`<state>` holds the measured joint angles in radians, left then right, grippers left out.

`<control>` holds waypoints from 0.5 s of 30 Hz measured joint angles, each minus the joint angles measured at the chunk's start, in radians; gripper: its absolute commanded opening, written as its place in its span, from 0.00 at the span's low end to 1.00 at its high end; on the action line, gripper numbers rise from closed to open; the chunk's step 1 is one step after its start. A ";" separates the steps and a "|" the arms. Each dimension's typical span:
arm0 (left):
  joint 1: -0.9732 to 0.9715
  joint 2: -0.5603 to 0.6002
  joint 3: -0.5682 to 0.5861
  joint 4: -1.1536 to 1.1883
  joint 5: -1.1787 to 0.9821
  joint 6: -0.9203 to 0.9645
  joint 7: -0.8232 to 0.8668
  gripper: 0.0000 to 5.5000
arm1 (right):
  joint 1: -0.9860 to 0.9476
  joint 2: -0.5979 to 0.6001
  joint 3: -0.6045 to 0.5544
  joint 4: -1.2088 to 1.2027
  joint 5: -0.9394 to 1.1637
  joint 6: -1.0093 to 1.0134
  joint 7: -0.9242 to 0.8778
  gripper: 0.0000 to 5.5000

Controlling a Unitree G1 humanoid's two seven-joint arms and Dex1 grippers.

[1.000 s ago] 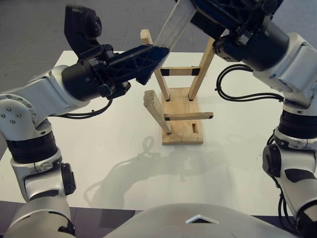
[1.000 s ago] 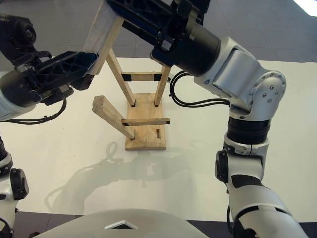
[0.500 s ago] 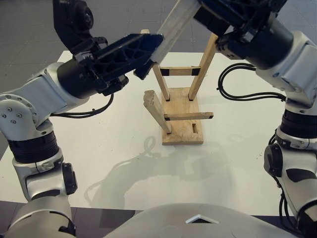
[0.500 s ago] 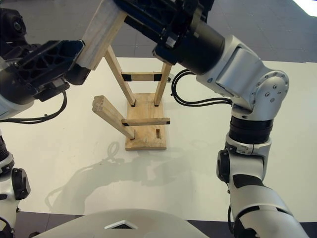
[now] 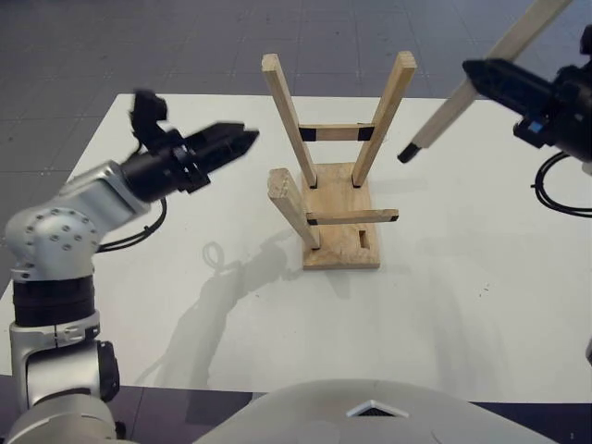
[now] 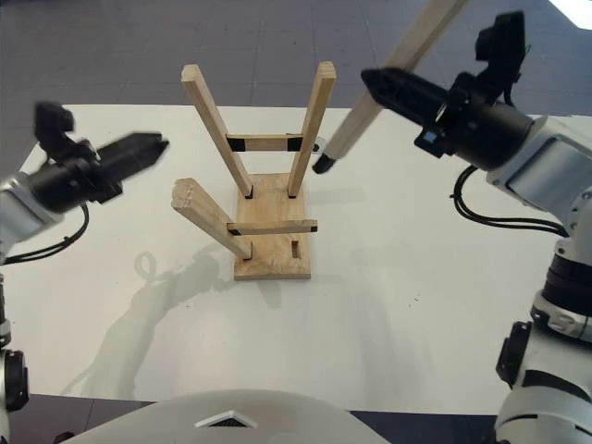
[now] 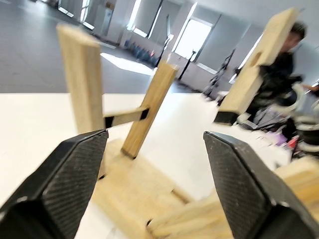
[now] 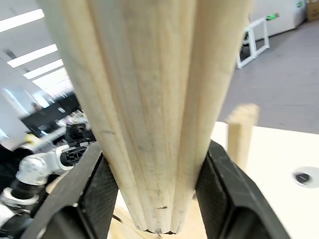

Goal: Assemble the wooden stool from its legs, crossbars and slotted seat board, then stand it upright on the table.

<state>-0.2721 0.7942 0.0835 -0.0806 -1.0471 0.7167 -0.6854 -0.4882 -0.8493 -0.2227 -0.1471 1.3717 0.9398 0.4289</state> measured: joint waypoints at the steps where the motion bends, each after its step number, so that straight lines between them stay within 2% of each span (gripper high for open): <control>1: 0.021 0.002 -0.051 0.002 0.104 -0.055 -0.011 0.64 | 0.034 -0.002 0.020 -0.018 -0.072 -0.032 0.042 0.37; 4: 0.089 0.000 -0.226 0.033 0.433 -0.213 -0.013 0.64 | 0.186 0.005 0.120 -0.066 -0.361 -0.229 0.181 0.37; 5: 0.106 -0.005 -0.250 0.045 0.491 -0.233 -0.007 0.64 | 0.233 0.017 0.154 -0.068 -0.450 -0.307 0.218 0.37; 9: 0.118 -0.077 -0.276 0.081 0.592 -0.272 -0.005 0.64 | 0.358 0.072 0.230 -0.053 -0.684 -0.547 0.338 0.37; 15: -0.017 -0.214 -0.286 0.310 0.743 -0.352 0.043 0.64 | 0.412 0.144 0.258 -0.088 -0.783 -0.656 0.397 0.37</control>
<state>-0.2887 0.5801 -0.2020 0.2291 -0.3037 0.3649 -0.6419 -0.0758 -0.7055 0.0354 -0.2354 0.5887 0.2840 0.8261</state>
